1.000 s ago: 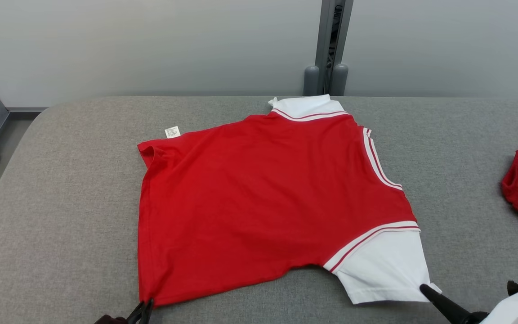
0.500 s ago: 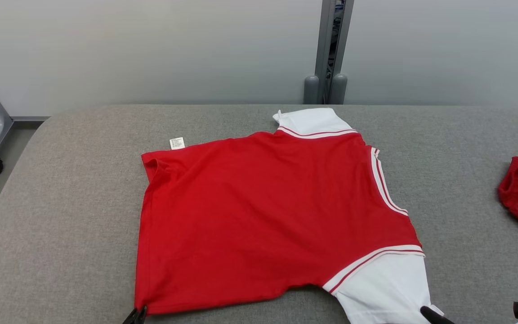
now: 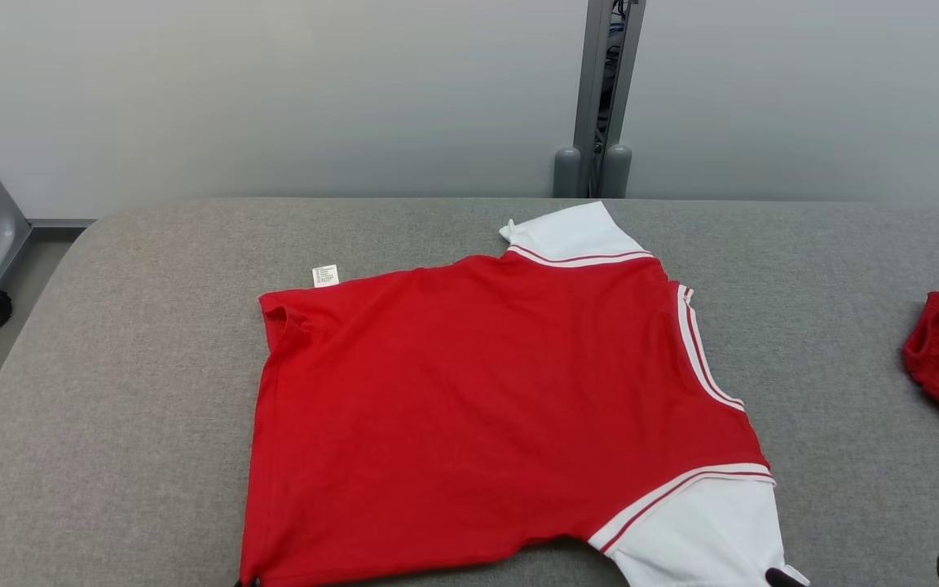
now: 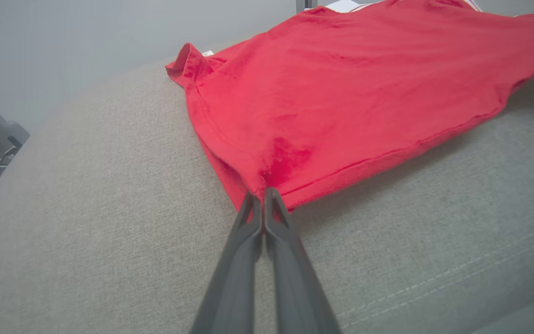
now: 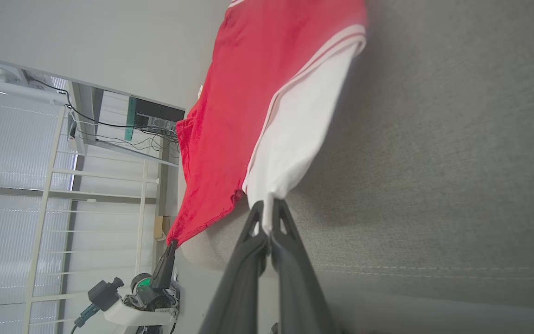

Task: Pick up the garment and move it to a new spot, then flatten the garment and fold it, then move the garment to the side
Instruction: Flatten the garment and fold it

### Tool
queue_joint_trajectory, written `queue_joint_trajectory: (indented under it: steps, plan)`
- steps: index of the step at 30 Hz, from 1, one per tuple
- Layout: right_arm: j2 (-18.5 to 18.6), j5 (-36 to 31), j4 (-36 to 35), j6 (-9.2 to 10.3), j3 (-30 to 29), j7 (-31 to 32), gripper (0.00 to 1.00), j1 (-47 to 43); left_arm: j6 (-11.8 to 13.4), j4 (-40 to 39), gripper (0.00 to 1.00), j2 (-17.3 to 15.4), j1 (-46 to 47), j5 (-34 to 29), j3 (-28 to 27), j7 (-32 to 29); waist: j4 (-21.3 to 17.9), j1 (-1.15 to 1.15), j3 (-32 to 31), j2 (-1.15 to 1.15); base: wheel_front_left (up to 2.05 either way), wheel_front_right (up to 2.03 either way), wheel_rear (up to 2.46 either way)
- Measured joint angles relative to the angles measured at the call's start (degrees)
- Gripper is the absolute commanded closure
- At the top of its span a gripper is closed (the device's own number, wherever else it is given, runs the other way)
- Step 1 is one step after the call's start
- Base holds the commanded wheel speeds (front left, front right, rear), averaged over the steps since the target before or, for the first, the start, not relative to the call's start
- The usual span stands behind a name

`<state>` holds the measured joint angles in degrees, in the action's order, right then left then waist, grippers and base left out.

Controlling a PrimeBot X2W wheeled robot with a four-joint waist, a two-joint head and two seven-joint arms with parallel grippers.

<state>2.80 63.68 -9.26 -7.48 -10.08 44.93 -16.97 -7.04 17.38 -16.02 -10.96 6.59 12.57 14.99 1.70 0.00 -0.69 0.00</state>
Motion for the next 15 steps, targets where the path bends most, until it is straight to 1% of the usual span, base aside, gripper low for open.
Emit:
queue_joint_trajectory:
  steps: [7,15]
  plan:
    - [0.01,-0.70,-0.19,0.00,-0.53,-0.59,1.00,3.12,-0.15,-1.64,1.00,-0.88,0.30,2.00,0.27,0.00,0.09,0.00,0.64,0.00,0.00,0.00,0.00]
    - [0.01,-4.01,1.85,0.00,-1.27,-1.42,1.00,12.88,-0.22,-1.19,1.00,-1.27,7.23,5.26,0.15,-0.03,0.30,0.00,3.93,0.00,0.00,0.00,0.00]
